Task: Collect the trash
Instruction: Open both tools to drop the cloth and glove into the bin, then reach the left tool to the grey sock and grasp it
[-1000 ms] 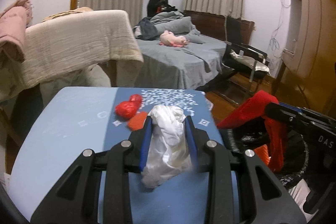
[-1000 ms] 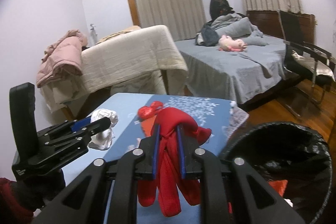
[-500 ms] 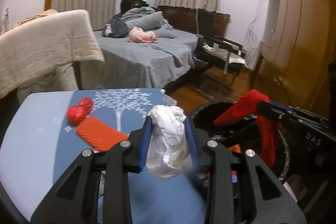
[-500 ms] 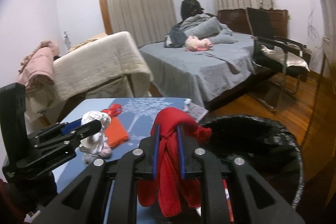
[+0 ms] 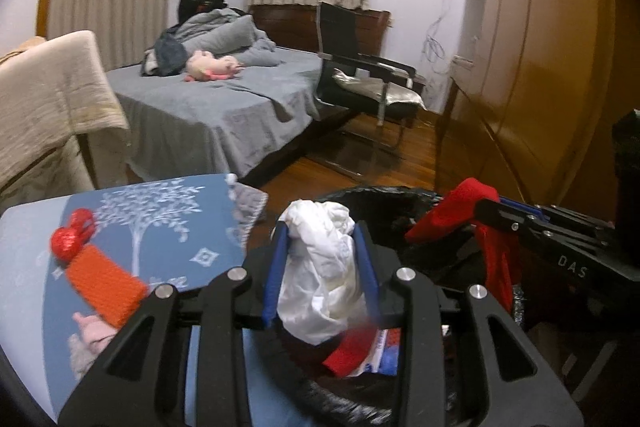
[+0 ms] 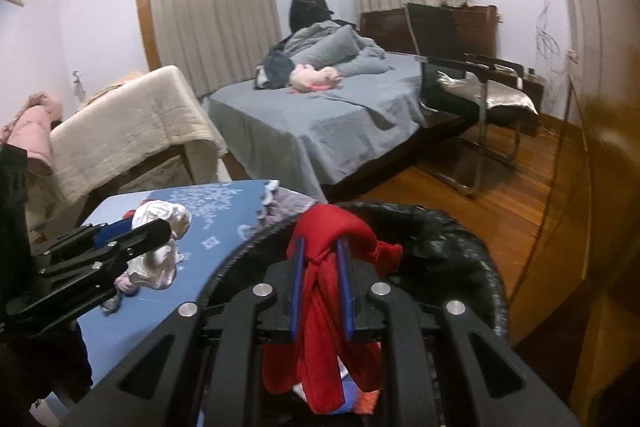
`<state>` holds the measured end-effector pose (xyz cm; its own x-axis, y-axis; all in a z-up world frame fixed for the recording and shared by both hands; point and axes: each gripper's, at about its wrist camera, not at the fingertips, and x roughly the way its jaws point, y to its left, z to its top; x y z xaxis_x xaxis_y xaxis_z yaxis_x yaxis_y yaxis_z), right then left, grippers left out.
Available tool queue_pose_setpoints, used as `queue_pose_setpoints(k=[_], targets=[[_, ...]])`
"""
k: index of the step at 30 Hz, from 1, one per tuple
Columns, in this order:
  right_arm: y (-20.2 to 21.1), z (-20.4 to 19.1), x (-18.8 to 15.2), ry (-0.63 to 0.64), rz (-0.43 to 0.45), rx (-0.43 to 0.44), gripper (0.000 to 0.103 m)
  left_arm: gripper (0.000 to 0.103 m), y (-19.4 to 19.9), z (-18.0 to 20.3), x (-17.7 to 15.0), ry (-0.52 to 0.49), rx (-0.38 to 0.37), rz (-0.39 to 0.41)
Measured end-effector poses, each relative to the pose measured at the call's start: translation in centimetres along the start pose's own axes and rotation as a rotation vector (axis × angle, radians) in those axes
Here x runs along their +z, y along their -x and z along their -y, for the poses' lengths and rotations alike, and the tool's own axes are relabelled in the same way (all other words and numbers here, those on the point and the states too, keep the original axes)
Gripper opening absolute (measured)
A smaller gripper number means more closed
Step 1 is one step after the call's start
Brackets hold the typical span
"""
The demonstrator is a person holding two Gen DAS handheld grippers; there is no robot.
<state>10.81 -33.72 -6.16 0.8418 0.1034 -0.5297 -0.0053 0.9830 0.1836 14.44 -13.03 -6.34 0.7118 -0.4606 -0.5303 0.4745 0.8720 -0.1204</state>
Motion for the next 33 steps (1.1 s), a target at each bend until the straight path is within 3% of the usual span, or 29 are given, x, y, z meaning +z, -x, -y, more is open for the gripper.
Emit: queue_pose_setpoints(k=[8,14,17,23,25,27,33], targets=[[-0.8,3.1,-0.6,-0.025,-0.021,-0.053,0.016,0.035,-3.2,2.5,-0.2,-0.042,-0.053,-0.027],[-1.4,4.4,-1.0,-0.041,-0.037,-0.079,0.022,0.038,-4.9,3.2,-0.2,-0.048,-0.083,-0.042],[-1.3,4.7,-1.1,-0.048,-0.034,-0.091,0.029,0.052,-5.1,3.1,-0.1,-0.046,-0.088,-0.045],[-0.5,4.8,-0.8,-0.05,-0.011,-0.107,0.061,0.07,-3.8,1.9,0.2,-0.039,-0.055,-0.025],[-0.1,4.4,-0.7,-0.048,0.006,-0.118,0.088,0.077,-3.2,1.2,0.3,-0.031,-0.034,-0.017],[0.1,3.8,-0.6,-0.039,0.019,-0.124,0.098,0.087,-2.4,0.3,0.4,-0.023,-0.006,-0.005],[0.2,1.0,-0.6,-0.028,0.019,-0.085,0.098,0.092,0.4,-3.3,0.2,0.041,0.08,0.018]])
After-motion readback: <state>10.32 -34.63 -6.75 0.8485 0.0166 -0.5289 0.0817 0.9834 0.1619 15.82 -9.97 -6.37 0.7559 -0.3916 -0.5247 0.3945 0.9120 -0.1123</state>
